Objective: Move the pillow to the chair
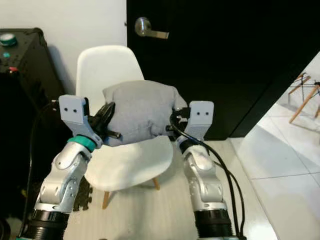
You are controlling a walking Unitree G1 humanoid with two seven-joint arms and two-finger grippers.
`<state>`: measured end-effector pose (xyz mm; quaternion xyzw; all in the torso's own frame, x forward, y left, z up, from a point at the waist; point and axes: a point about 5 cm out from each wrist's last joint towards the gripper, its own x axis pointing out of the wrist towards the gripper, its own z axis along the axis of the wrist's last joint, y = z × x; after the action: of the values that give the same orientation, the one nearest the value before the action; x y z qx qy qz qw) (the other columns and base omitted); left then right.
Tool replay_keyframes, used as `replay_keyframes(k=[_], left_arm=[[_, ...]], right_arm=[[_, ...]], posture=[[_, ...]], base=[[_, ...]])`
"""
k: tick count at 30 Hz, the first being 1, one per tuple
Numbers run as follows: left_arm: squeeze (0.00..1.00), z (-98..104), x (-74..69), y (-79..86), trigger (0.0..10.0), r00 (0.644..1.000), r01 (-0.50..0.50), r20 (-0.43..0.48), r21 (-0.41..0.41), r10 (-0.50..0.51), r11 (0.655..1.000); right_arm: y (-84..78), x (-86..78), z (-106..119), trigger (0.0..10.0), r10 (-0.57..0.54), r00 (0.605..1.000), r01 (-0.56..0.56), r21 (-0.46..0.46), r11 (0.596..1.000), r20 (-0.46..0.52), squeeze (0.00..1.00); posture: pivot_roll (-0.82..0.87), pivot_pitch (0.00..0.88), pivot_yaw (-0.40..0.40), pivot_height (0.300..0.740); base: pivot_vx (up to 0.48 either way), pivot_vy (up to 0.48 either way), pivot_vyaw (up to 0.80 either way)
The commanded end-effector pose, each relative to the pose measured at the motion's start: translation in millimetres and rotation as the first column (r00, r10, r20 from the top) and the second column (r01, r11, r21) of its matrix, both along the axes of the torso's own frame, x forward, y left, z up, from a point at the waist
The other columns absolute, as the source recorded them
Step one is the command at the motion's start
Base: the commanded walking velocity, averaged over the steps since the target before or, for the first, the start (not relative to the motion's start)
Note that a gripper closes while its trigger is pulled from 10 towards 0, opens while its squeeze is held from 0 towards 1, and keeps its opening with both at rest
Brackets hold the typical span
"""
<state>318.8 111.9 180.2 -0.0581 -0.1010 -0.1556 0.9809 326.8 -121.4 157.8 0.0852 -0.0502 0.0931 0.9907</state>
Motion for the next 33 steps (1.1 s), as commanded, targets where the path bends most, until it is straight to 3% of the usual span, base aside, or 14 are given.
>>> replay_keyframes(k=[1,19,33], left_arm=[[0.0,7.5,-2.0,-12.9,10.0,0.997,0.061,0.041,-0.007,-0.061,0.998],[0.0,6.4,-2.5,-12.1,10.0,0.997,0.062,0.038,-0.004,-0.062,0.998],[0.0,3.0,-2.6,-10.8,10.0,0.999,0.04,0.036,0.026,-0.041,0.999]], right_arm=[[3.5,-0.8,2.0,10.0,0.025,1.0,-0.025,-0.026,0.999,0.006,0.0],[10.8,-2.2,-4.6,10.0,0.07,0.997,-0.071,-0.034,0.997,-0.03,0.0],[16.0,-4.9,-12.1,10.0,0.11,0.992,-0.114,-0.055,0.992,-0.065,0.0]], posture=[[0.04,0.017,-0.023,0.74],[0.05,0.016,-0.024,0.74],[0.05,0.006,-0.027,0.74]], base=[[0.368,0.0,0.0],[0.36,0.0,0.0],[0.0,0.0,0.0]])
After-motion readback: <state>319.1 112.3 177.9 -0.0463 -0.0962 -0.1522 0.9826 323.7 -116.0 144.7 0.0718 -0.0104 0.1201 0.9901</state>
